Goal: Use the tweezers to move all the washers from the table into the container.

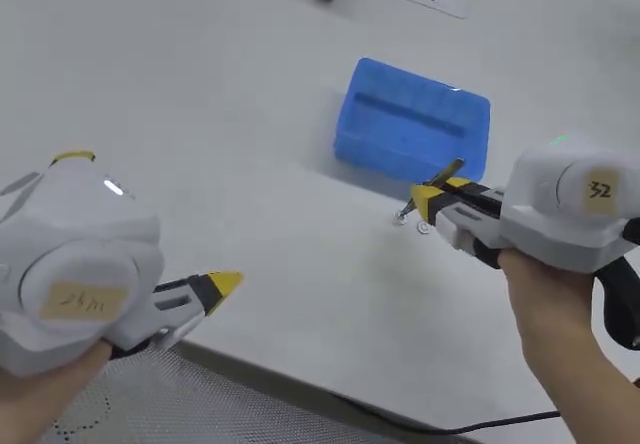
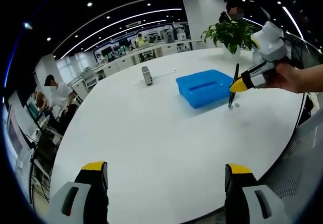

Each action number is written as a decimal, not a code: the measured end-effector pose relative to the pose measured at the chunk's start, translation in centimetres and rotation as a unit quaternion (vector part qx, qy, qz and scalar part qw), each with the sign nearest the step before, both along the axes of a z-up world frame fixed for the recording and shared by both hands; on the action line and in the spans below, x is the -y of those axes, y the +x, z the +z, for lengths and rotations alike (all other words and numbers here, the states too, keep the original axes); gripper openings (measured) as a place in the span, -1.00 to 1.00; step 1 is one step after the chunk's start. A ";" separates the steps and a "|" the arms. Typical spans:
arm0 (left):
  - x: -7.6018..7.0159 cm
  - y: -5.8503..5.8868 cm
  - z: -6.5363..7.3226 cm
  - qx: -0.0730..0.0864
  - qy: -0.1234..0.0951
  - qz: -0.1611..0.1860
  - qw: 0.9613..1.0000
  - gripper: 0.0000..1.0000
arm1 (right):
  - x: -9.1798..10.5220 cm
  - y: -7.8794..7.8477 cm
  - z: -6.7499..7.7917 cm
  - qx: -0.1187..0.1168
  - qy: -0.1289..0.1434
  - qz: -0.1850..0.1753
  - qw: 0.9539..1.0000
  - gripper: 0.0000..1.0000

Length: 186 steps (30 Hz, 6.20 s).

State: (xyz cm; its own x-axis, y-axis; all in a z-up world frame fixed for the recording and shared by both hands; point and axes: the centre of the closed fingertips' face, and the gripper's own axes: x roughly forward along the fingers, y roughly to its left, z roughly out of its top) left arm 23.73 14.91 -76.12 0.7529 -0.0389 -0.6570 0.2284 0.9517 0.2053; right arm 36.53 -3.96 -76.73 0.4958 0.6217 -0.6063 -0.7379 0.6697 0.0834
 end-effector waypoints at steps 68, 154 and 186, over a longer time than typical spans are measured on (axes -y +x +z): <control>0.2 -0.2 -0.4 -0.013 0.005 -0.004 1.000 0.98 | -1.3 7.5 -0.4 0.055 -0.002 -0.035 0.998 -0.91; 0.2 -0.1 -0.6 -0.014 0.007 -0.010 1.000 0.98 | 2.9 -0.1 -1.1 0.022 -0.003 -0.044 0.999 -0.92; 0.3 -0.1 -0.5 -0.013 0.008 -0.012 1.000 0.98 | 2.1 2.7 5.6 0.072 0.016 -0.039 0.997 -0.92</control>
